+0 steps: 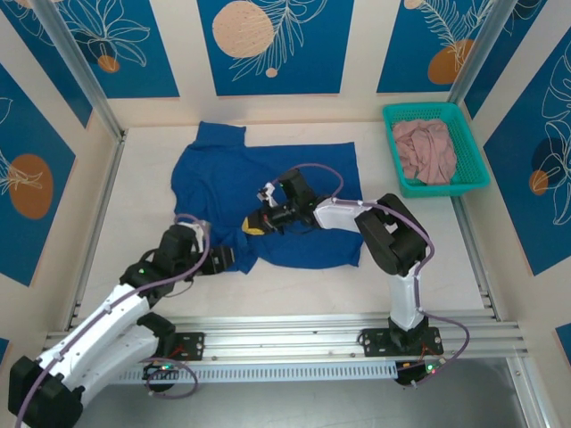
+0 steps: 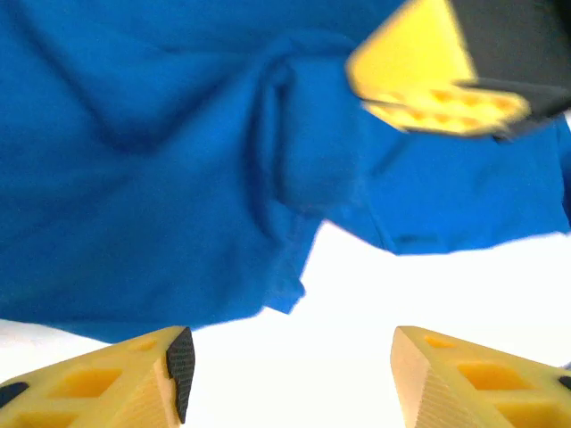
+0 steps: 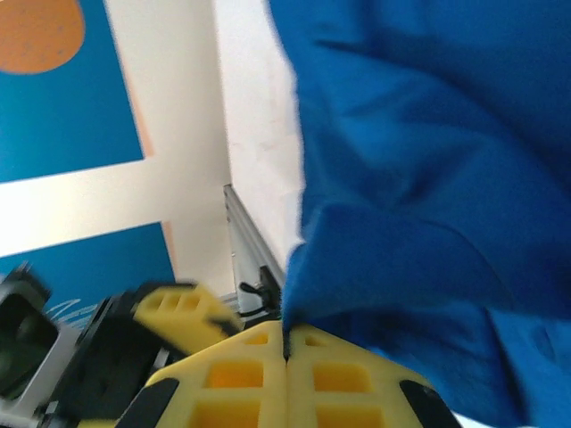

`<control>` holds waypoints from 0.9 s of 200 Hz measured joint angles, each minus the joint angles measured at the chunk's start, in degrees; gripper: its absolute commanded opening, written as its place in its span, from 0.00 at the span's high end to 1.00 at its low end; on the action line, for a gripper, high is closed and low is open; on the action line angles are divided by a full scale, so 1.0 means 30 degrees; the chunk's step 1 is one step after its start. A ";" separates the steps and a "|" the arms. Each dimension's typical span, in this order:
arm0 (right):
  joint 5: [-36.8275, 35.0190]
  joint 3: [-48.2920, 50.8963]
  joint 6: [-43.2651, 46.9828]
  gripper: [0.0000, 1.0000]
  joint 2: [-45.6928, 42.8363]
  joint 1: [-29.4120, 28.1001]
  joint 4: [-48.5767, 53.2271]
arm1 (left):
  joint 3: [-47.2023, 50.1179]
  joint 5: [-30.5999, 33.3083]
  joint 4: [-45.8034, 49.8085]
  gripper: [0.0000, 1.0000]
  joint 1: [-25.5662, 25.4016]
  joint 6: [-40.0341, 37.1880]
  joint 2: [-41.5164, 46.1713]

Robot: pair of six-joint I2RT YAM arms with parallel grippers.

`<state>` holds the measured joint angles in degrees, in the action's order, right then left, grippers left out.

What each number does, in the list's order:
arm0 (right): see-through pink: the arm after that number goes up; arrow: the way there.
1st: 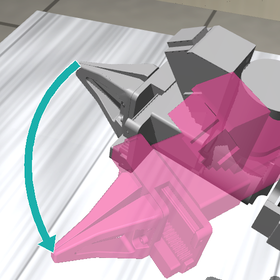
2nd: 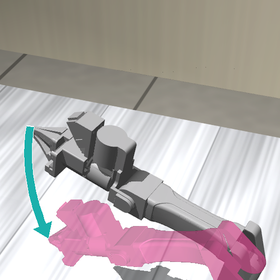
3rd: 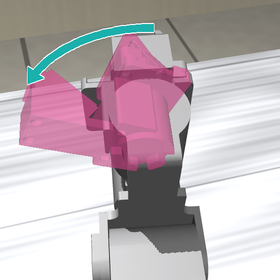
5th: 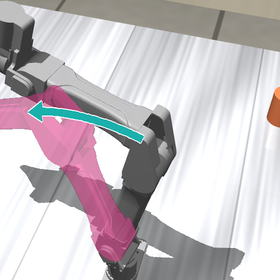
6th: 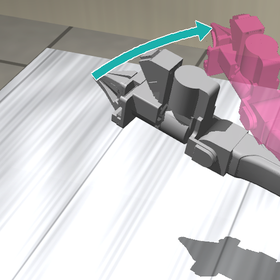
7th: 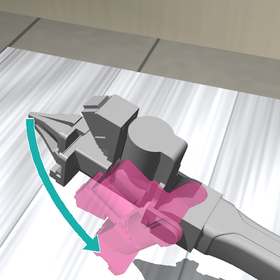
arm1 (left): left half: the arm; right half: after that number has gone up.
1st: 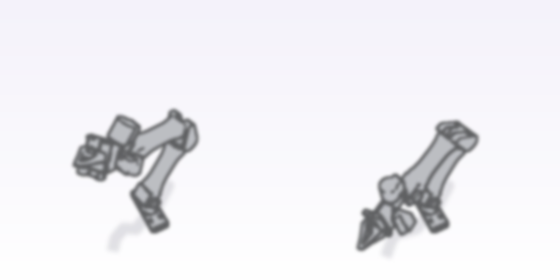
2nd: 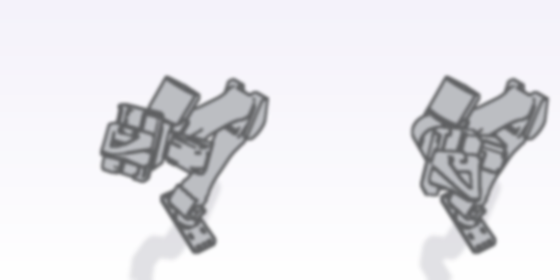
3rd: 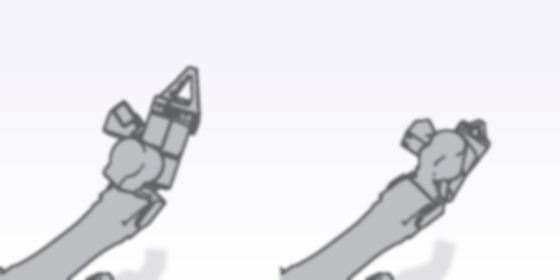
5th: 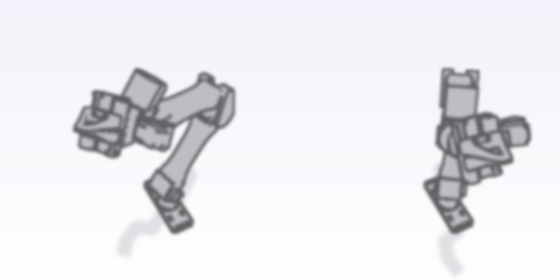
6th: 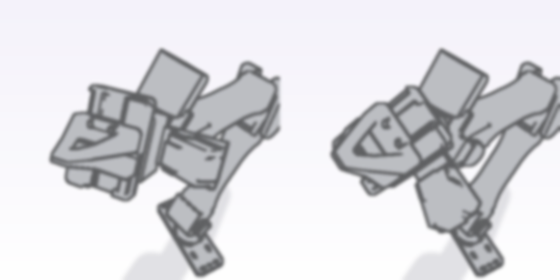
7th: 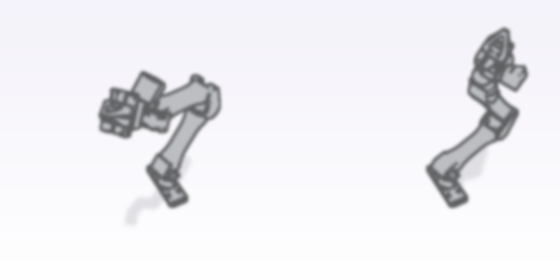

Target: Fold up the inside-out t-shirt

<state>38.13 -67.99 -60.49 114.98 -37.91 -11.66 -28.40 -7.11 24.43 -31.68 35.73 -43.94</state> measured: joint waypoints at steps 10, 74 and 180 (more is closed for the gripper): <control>0.0000 0.0189 0.0000 1.00 0.0248 0.0248 0.0022 | 0.0073 0.0029 -0.0401 0.44 -0.0962 0.0095 -0.0444; 0.0007 0.0437 0.0029 1.00 0.0583 0.0605 -0.0393 | -0.0393 0.1785 -0.2499 0.51 -0.3898 0.0918 -0.6477; 0.0036 0.0481 0.0168 1.00 0.0583 0.0692 -0.0503 | -0.1938 0.5064 -0.3373 0.52 -0.5435 0.3672 -1.1023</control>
<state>38.24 -66.54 -59.99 116.73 -35.83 -13.17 -34.22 8.08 14.31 -47.99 46.74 -77.01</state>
